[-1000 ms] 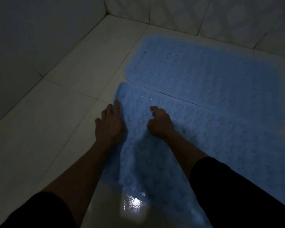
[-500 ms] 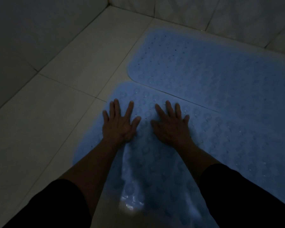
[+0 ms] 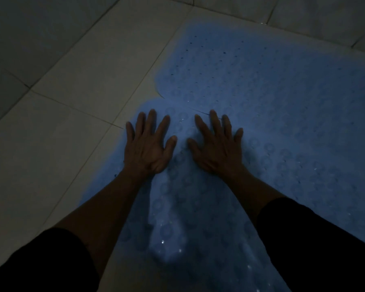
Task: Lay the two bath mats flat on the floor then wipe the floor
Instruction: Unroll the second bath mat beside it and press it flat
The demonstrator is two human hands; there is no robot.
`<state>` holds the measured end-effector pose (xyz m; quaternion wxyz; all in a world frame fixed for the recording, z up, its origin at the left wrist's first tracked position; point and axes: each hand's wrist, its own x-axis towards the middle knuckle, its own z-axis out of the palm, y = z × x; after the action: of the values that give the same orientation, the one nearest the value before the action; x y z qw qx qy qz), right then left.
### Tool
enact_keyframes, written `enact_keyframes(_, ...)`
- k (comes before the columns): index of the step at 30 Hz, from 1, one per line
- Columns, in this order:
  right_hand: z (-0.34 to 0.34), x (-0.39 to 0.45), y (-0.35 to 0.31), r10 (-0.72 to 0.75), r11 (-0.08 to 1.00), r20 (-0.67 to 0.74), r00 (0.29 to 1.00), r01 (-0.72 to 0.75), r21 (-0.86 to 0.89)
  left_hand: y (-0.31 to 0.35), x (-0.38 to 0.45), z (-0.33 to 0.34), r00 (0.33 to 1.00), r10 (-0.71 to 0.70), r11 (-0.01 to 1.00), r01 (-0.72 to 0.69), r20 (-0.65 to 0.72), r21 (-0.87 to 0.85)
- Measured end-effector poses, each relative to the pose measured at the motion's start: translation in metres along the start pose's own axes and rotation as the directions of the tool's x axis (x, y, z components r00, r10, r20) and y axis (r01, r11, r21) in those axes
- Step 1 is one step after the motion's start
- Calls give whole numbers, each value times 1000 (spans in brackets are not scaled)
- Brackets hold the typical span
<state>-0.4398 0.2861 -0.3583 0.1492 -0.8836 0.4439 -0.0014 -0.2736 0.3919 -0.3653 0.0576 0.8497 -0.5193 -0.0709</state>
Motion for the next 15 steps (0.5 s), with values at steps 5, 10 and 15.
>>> enact_keyframes(5,17,7,3,-37,998,-18,999,36,-61,-6,20,12,998,37,999,-37,47,8)
enact_keyframes(10,19,7,3,-22,997,-36,999,19,-76,-4,20,11,999,35,999,-36,27,27)
enact_keyframes(15,17,7,1,-17,998,-19,1000,16,-64,-3,20,11,998,30,999,-32,50,44)
